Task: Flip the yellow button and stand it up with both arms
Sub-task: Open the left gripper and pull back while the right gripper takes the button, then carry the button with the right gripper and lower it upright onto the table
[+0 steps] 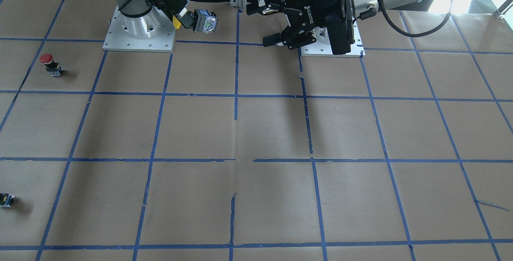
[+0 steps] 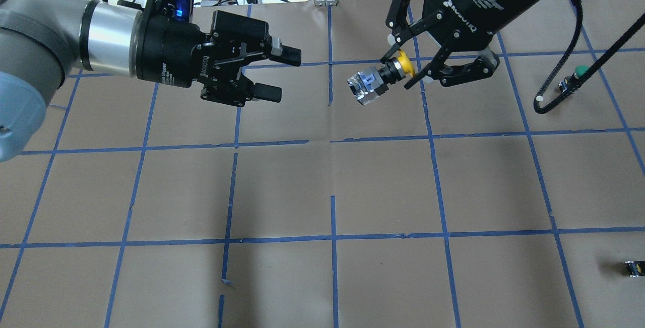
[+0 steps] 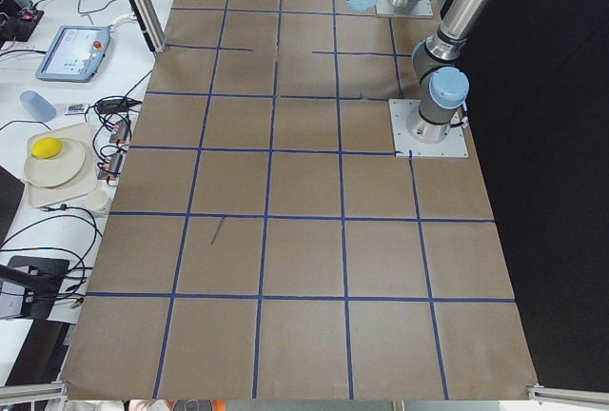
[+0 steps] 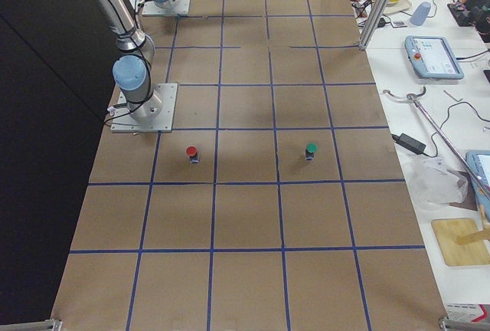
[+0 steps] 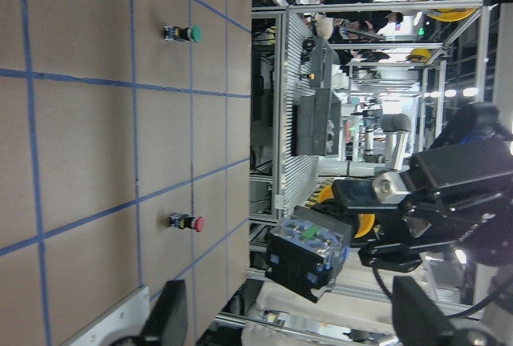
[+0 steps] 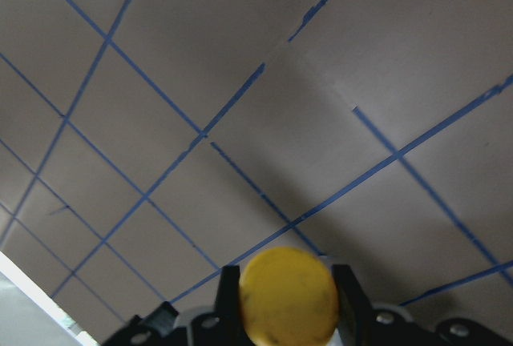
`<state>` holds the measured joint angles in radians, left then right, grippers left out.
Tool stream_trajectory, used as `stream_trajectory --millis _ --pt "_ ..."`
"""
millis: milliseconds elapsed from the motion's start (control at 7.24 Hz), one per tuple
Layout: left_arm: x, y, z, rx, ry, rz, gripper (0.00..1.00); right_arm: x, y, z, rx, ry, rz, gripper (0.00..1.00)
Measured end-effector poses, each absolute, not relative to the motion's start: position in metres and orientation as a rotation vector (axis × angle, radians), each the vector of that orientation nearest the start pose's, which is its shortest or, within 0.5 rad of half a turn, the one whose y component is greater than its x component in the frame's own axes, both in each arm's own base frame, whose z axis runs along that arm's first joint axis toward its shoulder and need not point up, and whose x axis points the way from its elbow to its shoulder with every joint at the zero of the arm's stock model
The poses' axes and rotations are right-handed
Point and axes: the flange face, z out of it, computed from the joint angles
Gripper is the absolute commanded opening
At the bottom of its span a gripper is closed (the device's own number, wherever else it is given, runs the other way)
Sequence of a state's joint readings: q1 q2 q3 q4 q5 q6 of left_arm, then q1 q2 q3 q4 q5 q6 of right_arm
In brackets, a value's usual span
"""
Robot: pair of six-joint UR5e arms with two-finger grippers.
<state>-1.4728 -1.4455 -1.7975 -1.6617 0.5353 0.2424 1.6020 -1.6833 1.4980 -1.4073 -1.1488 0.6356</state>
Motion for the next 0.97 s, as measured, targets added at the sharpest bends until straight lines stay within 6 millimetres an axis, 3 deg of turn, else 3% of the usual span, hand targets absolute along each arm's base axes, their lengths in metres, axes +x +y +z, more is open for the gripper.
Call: stream_trajectory --millis 553,829,967 --pt "-0.142 -0.447 0.452 -0.154 -2.585 0.008 0.92 0.157 -0.426 0.498 0.035 3.015 0.122 0.26" --pt "-0.126 -0.459 0.451 -0.218 -2.833 -0.007 0.92 0.146 -0.425 0.459 -0.382 3.041 0.011 0.26" --pt "-0.120 -0.477 0.458 -0.268 -2.978 -0.023 0.92 0.138 -0.428 0.436 -0.607 3.024 -0.068 0.26"
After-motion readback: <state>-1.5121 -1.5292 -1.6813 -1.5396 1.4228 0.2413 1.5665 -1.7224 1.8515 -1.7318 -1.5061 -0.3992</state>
